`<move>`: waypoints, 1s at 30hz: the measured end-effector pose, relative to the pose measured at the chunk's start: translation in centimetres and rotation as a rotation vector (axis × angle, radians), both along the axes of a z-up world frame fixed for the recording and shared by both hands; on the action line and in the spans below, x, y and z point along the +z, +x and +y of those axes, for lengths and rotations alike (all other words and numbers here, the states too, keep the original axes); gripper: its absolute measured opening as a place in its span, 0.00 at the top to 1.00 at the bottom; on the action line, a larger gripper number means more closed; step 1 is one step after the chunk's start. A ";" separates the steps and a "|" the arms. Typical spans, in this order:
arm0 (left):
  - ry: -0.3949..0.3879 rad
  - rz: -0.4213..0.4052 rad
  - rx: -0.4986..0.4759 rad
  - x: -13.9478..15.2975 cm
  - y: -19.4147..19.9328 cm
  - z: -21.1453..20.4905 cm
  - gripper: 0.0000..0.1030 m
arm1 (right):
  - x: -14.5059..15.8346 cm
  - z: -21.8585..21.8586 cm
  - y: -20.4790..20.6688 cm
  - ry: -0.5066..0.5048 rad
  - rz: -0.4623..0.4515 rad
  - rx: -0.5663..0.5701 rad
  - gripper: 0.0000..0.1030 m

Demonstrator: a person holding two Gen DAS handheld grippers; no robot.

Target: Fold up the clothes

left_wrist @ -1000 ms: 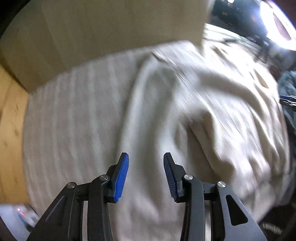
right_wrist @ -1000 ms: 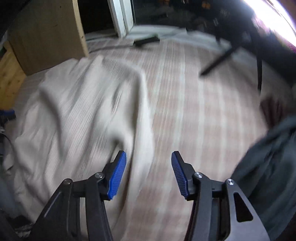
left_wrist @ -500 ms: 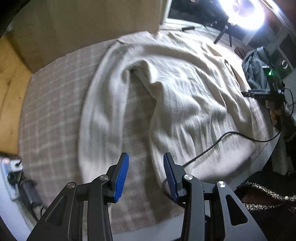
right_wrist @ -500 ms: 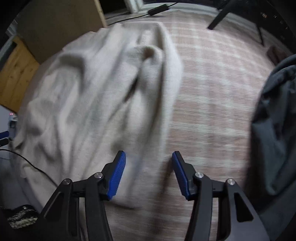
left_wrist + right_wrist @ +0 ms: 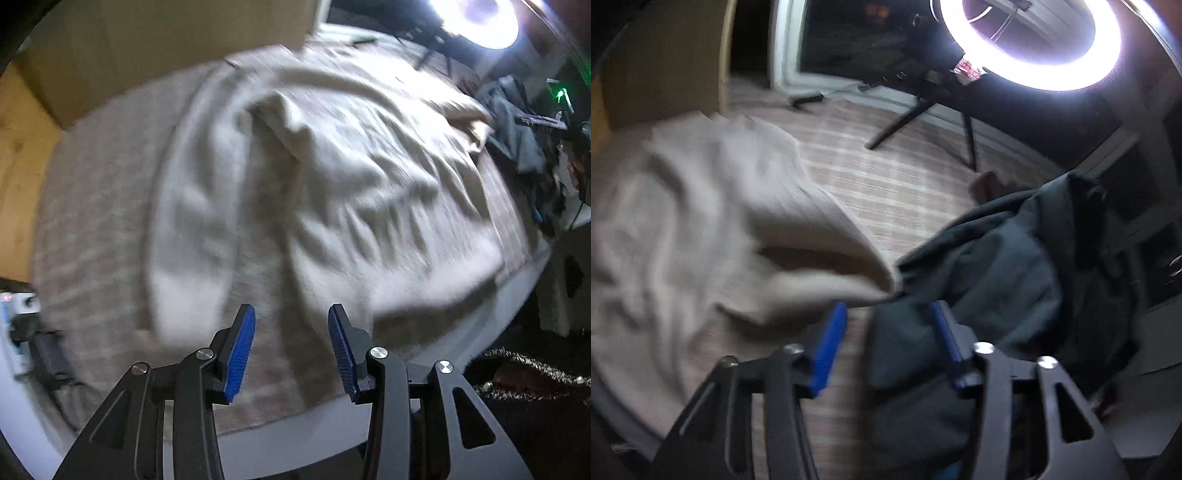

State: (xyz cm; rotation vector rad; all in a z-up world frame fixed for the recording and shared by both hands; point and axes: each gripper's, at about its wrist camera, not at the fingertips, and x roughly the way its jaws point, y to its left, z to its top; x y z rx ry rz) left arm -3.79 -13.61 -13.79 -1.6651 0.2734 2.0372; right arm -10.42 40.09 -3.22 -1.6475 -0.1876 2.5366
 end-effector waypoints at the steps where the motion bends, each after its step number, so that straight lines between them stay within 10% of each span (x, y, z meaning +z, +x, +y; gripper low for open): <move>1: 0.021 -0.026 -0.017 -0.8 0.2 0.6 0.62 | -0.3 -0.8 1.1 -0.075 -0.011 0.027 0.52; 6: 0.019 -0.086 -0.084 -3.1 1.1 2.5 0.57 | -5.4 -6.9 7.1 -0.382 -0.145 0.112 0.51; 14: -0.015 -0.118 -0.114 -5.4 1.0 3.8 0.60 | -10.3 -14.4 12.1 -0.449 -0.194 0.150 0.51; 18: 0.004 -0.130 -0.122 -5.6 1.2 3.6 0.95 | -10.8 -15.9 12.9 -0.447 -0.164 0.174 0.52; 20: 0.011 -0.127 -0.130 -5.3 1.3 3.6 0.96 | -11.0 -16.4 13.2 -0.448 -0.148 0.201 0.62; 21: 0.012 -0.121 -0.135 -5.0 1.5 3.6 0.97 | -10.9 -16.5 13.1 -0.456 -0.157 0.214 0.90; 30: 0.172 -0.038 -0.191 3.0 4.5 2.7 0.97 | 0.9 -11.7 13.4 -0.421 -0.073 0.215 0.92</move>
